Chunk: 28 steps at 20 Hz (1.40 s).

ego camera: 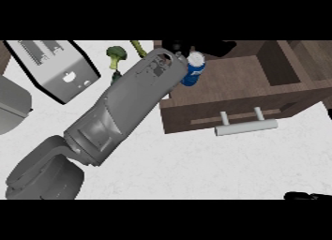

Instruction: Pick up the can, place it into the drawer and close the drawer

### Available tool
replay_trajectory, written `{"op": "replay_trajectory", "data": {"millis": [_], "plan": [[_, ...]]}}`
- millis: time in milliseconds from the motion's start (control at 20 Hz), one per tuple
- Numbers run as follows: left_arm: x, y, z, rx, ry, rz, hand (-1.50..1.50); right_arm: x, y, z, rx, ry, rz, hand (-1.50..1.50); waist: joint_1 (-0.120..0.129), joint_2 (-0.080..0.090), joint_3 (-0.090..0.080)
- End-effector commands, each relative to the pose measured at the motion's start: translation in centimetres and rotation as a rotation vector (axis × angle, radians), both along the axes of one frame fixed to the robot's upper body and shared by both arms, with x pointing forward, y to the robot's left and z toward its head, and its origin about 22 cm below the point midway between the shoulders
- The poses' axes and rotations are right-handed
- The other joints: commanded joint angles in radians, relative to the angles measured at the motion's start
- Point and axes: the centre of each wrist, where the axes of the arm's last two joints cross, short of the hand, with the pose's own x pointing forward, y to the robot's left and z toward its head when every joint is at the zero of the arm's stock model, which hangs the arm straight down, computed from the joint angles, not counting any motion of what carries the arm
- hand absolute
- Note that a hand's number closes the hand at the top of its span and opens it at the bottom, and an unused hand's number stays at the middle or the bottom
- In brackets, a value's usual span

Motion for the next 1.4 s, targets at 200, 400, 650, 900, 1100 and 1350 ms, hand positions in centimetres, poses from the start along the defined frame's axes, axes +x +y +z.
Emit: {"op": "replay_trajectory", "data": {"millis": [200,400,650,900,1100,1350], "plan": [[-0.3,0.1,-0.9,-0.028,-0.014,0.052,-1.5,0.3,-0.5,0.8,-0.021,-0.01,0.025,-1.5,-0.014,0.002,0.0],[-0.2,-0.2,-0.4,-0.049,-0.019,0.065,-1.5,-0.5,-0.6,1.3,-0.117,-0.048,-0.006,-1.5,-0.018,0.002,0.0],[-0.6,0.2,-1.8,-0.101,0.011,0.052,-1.5,0.3,0.6,3.9,-0.31,-0.148,-0.03,-1.5,0.006,0.003,-0.002],[-0.8,-1.4,2.0,-0.17,-0.004,0.015,-1.5,0.3,0.8,4.7,-0.44,-0.171,-0.012,-1.5,0.031,-0.006,-0.002],[-0.9,-0.8,0.3,-0.196,-0.034,0.045,-1.5,0.6,2.4,4.3,-0.553,-0.198,-0.025,-1.5,0.038,-0.004,-0.002],[-0.9,-1.4,1.7,-0.198,-0.047,0.039,-1.5,1.9,1.9,3.3,-0.756,-0.194,-0.051,-1.5,0.073,-0.013,-0.001]]}}
